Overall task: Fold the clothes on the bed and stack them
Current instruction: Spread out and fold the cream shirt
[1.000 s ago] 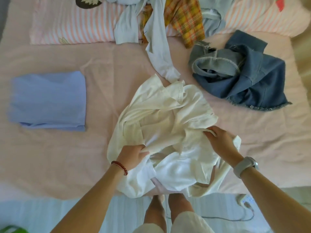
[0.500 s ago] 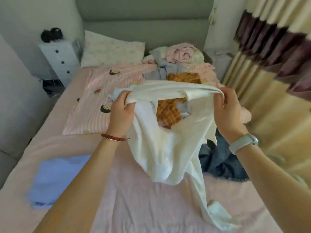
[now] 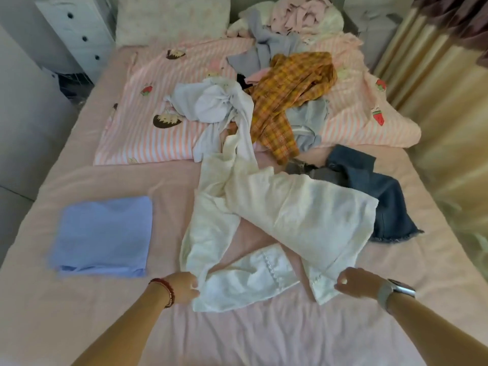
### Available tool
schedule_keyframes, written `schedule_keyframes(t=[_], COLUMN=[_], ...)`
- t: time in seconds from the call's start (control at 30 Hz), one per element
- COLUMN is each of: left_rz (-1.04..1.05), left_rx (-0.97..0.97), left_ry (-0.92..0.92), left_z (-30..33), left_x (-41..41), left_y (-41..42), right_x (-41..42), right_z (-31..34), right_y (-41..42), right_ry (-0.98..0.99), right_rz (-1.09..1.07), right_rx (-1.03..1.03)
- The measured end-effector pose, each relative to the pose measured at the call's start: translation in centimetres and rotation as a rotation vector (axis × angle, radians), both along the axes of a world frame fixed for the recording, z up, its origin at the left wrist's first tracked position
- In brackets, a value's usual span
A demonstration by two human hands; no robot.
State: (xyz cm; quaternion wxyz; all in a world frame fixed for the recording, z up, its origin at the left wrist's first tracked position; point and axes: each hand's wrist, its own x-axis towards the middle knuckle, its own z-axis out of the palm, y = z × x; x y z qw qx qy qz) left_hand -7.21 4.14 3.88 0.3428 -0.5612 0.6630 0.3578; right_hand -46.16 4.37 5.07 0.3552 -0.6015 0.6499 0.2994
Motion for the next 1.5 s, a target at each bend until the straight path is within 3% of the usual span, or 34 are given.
schedule_keyframes(t=[0.07,0.2,0.4,0.53,0.6,0.67,0.77,0.8,0.87,0.97,1.0,1.07,1.13,1.17,1.2,1.27,1.33,1.4,1.5], left_rz=[0.179,0.26,0.329,0.555,0.592,0.524,0.187,0.026,-0.233,-0.3,-0.256,-0.177,-0.113,-0.108,-0.111,-0.117,-0.1,0.003,0.184], left_rx=[-0.157,-0.426,-0.45,-0.675,-0.874,-1.033,-1.178,-1.125,-0.809,-0.349,-0.347,-0.55,-0.693,-0.671,-0.554,-0.118,0.18,0.137,-0.374], left_ry=[0.097,0.18,0.133,0.348,0.471,0.551,0.534,0.483,0.33,0.102,0.099,0.151,0.154,0.119,0.09,0.046,0.066,0.045,0.18], left_z=[-0.9,-2.4,-7.5,-9.7,-9.0,-7.4,-6.3,-6.3,-7.1,-9.4,-9.9,-9.6,-9.2,-9.1,-9.4,-9.4,-8.6,-6.7,-4.5], left_x=[-1.2,-4.4,-7.0,-7.2,-7.3,-7.5,-8.1,-8.5,-8.9,-7.8,-7.0,-5.5,-3.5,-2.2,-0.7,2.3,3.8,3.2,1.1], left_y=[-1.2,-4.6,-8.5,-10.2,-11.0,-11.9,-13.3,-13.5,-12.9,-10.0,-8.6,-5.8,-2.8,-1.1,0.6,2.9,2.7,0.8,-2.1], right_x=[0.8,3.9,8.0,9.5,10.8,11.9,11.2,10.4,9.1,7.9,7.7,7.6,8.4,9.1,10.1,11.9,13.5,14.1,13.4], right_z=[-0.8,-2.1,-6.4,-8.4,-8.8,-9.0,-9.1,-9.3,-9.6,-10.6,-10.9,-11.8,-12.5,-12.7,-13.0,-13.3,-12.8,-12.1,-11.1], right_y=[-1.3,-5.1,-11.3,-15.0,-13.6,-9.5,-2.8,-1.6,-1.1,-3.3,-4.3,-5.8,-6.4,-6.3,-6.1,-5.3,-4.2,-2.7,-1.1], right_ry=[-0.021,-0.146,-0.129,-0.287,-0.286,-0.424,-0.553,-0.532,-0.515,-0.483,-0.499,-0.553,-0.555,-0.574,-0.612,-0.733,-0.769,-0.838,-0.854], right_rz=[-0.077,-0.029,0.1,-0.195,0.111,0.502,0.782,0.751,0.583,0.233,0.098,-0.061,-0.092,-0.135,-0.212,-0.376,-0.328,-0.189,0.071], right_rx=[-0.162,-0.571,-0.752,-0.526,-0.433,-0.28,0.219,0.313,0.22,-0.272,-0.395,-0.477,-0.379,-0.315,-0.253,-0.249,-0.365,-0.406,-0.258])
